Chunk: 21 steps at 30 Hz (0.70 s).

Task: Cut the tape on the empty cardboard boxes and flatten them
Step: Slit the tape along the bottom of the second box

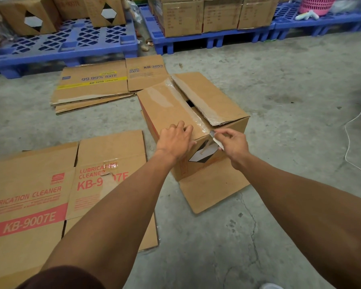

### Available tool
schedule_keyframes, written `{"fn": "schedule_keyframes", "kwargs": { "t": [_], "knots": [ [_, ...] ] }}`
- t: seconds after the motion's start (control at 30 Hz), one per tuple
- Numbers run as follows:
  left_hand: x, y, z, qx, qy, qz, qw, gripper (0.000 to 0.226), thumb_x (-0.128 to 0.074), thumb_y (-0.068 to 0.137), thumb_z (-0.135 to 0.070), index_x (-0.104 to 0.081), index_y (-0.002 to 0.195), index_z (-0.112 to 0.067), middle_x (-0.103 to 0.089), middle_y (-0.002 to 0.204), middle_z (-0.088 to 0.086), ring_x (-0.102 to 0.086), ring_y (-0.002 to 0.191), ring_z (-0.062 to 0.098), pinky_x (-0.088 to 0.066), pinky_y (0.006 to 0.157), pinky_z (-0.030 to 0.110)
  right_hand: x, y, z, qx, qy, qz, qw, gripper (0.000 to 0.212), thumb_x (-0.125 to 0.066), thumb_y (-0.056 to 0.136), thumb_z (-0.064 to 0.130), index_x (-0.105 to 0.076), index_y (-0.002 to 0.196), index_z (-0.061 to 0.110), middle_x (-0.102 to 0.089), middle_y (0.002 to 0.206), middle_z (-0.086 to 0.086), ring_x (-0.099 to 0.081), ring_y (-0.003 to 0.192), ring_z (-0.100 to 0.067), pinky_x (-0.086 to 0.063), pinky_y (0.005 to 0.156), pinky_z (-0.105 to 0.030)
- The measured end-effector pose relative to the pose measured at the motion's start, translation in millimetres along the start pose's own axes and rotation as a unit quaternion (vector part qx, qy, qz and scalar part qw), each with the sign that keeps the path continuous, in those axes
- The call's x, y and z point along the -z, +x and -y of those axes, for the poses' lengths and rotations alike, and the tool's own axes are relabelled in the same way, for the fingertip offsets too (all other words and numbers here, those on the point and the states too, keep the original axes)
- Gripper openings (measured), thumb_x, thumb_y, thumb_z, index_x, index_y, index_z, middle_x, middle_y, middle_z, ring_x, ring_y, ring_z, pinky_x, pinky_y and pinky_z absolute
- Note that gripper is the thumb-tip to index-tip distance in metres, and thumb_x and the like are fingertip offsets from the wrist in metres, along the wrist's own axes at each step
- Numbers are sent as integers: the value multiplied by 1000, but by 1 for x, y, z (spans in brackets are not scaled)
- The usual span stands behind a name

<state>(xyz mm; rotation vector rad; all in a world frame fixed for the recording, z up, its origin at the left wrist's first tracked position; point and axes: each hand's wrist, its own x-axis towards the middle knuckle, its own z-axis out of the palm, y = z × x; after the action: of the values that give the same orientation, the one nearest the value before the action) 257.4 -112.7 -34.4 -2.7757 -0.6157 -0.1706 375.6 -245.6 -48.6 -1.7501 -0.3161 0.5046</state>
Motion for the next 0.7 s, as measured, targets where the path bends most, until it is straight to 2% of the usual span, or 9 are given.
{"fn": "schedule_keyframes", "kwargs": {
  "t": [0.1,0.17,0.3,0.37,0.43,0.5,0.57,0.7],
  "knots": [
    [-2,1,2,-17,6,-9,1000,44,-30,102,-52,-47,120,-16,-53,117,7,-59,95,27,-32,54,34,0,1,0,21,-32,17,999,11,-67,91,11,-73,101,12,-65,81,2,-58,73,-10,-51,57,-20],
    [-1,2,0,-40,15,-8,999,37,-28,105,-41,-50,120,-15,-54,115,6,-58,95,27,-32,55,34,-1,1,1,36,-62,9,997,9,-68,91,12,-72,99,14,-65,80,2,-57,69,-9,-51,55,-17],
    [0,6,-13,-42,60,21,997,25,-35,101,-12,-52,119,-9,-56,110,10,-59,89,29,-50,61,34,-6,5,1,27,-70,-7,997,8,-69,91,16,-72,98,18,-64,80,2,-58,70,-11,-42,44,-8],
    [-2,7,-16,-47,86,45,994,23,-38,98,-7,-52,116,-6,-54,103,11,-59,81,29,-56,63,39,-12,5,-1,19,-77,-27,997,6,-70,90,18,-71,94,23,-66,82,3,-61,72,-12,-48,50,-13],
    [-3,7,-14,-69,105,52,991,20,-40,98,-6,-51,114,-4,-53,100,11,-60,77,30,-57,62,42,-17,6,-4,19,-88,-44,995,8,-69,90,19,-68,88,27,-65,77,7,-60,71,-11,-57,65,-28],
    [-2,5,-11,-95,116,49,987,19,-40,98,-5,-50,114,-4,-54,100,12,-62,76,30,-57,62,42,-21,7,-5,19,-94,-44,994,11,-69,90,20,-65,84,28,-62,73,7,-59,68,-11,-58,74,-36],
    [1,4,-9,-110,122,49,985,19,-38,98,-5,-49,114,-4,-54,101,12,-62,77,29,-58,63,41,-25,9,-3,21,-97,-45,994,14,-69,90,21,-63,81,29,-63,74,6,-62,71,-14,-59,77,-41],
    [4,3,-10,-101,113,55,987,20,-38,99,-6,-49,116,-5,-54,104,11,-62,79,28,-56,63,39,-35,1,-7,24,-104,-76,991,9,-66,92,22,-60,86,25,-65,78,5,-68,82,-22,-57,78,-35]
  ]
}}
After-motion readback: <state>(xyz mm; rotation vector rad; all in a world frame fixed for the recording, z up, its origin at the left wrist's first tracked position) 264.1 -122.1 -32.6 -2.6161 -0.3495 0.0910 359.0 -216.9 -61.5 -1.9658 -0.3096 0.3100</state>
